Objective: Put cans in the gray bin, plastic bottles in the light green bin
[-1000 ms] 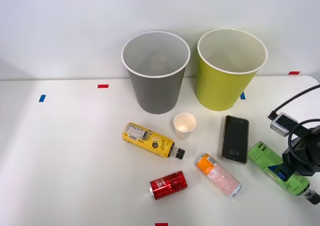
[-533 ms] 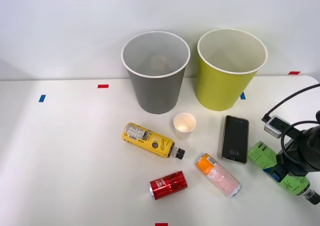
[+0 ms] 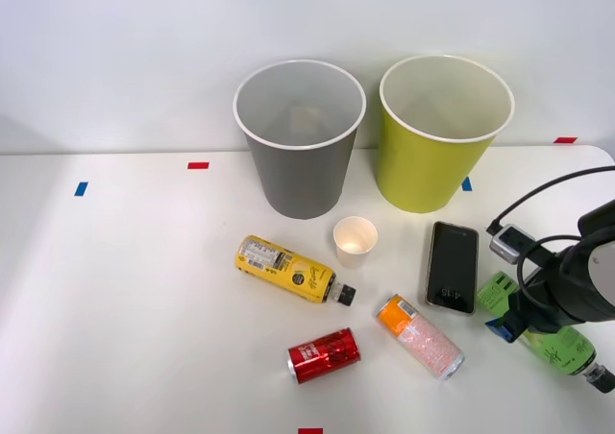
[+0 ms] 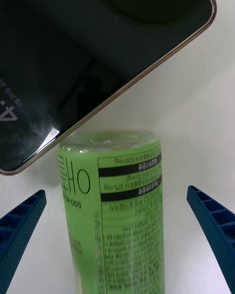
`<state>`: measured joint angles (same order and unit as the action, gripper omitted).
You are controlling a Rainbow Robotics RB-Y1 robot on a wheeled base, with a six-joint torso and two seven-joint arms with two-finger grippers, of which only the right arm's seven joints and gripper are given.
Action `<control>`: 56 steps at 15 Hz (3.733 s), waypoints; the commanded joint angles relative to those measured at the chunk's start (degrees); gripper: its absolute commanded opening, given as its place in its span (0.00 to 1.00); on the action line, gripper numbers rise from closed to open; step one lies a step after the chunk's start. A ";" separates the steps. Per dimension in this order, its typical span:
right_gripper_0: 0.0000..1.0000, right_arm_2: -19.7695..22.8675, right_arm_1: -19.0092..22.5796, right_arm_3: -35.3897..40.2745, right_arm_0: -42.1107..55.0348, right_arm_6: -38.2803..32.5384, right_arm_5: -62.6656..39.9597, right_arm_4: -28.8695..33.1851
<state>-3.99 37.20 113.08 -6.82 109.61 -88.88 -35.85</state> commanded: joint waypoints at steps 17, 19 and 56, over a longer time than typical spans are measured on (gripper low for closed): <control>0.00 -1.89 -1.26 -2.69 -1.09 0.43 0.73 4.21; 0.00 -1.45 -1.26 -1.99 -1.09 0.60 0.73 3.59; 0.00 21.31 -18.39 0.91 -20.25 1.48 42.57 -16.19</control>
<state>17.25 18.61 116.47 -25.16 111.14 -46.32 -53.90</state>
